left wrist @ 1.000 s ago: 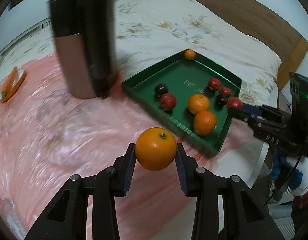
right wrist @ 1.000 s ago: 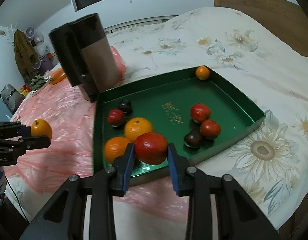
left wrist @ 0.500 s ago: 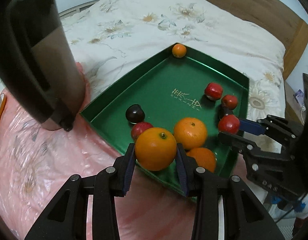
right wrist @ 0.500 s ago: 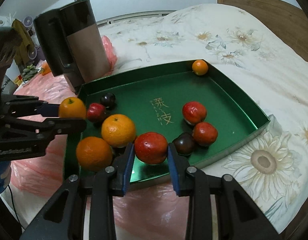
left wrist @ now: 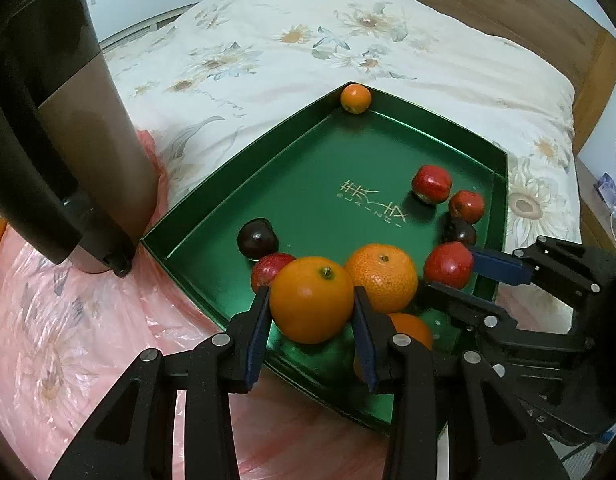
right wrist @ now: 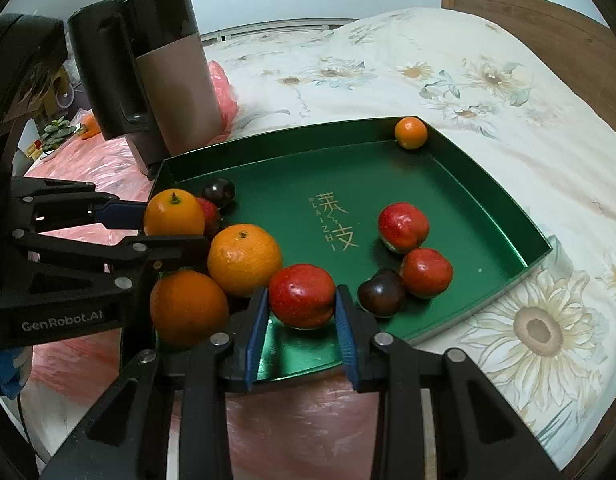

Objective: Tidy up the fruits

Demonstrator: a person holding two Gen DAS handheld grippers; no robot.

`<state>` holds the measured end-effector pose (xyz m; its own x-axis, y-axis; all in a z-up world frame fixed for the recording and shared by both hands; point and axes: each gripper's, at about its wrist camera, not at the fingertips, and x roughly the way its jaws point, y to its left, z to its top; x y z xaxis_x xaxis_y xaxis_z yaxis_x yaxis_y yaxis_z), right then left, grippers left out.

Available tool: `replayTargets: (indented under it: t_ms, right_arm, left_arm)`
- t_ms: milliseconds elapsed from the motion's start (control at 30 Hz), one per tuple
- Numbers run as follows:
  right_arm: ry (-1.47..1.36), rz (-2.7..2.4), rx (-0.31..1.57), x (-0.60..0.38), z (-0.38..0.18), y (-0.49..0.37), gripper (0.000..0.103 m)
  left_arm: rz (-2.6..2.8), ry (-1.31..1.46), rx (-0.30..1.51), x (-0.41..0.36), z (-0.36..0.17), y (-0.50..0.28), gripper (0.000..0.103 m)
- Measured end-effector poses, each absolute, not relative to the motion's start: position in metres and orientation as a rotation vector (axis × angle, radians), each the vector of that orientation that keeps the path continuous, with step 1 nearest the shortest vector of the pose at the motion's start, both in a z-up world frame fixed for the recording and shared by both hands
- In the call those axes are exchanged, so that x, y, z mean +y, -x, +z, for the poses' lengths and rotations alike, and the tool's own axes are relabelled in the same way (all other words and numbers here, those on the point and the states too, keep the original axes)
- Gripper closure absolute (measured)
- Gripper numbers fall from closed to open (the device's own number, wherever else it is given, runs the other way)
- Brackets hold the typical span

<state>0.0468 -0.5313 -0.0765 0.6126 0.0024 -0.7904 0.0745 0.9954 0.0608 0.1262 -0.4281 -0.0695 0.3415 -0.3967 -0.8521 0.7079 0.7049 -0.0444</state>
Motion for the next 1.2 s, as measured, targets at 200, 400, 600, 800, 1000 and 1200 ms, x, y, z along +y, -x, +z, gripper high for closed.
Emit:
replayTargets:
  t_ms: [200,400,600,800,1000,1200]
  right_arm:
    - [-0.108,-0.054,0.902,-0.532,-0.075,-0.045,0.075]
    - [-0.118,-0.083,0.880,-0.535,-0.068,-0.040,0.030]
    - [-0.117,-0.111,0.858,-0.534,-0.055,-0.032,0.023]
    - [-0.111,-0.124,0.832,-0.523,-0.035,-0.018,0.019]
    - [-0.112,-0.119,0.810,-0.499,-0.014,-0.003,0.008]
    - [-0.087,-0.093,0.791,-0.458,0.007,0.010,0.000]
  left_arm:
    - [-0.727,-0.361,0.978,-0.427,-0.070,-0.125,0.069]
    - [-0.716,-0.376,0.943,-0.426,-0.062,-0.118,0.061]
    - [-0.704,-0.364,0.885,-0.419,-0.041,-0.110,0.051]
    - [-0.694,-0.340,0.826,-0.397,-0.013,-0.095,0.048]
    - [-0.660,-0.290,0.793,-0.357,0.008,-0.074,0.044]
    - [-0.594,-0.231,0.770,-0.304,0.022,-0.050,0.038]
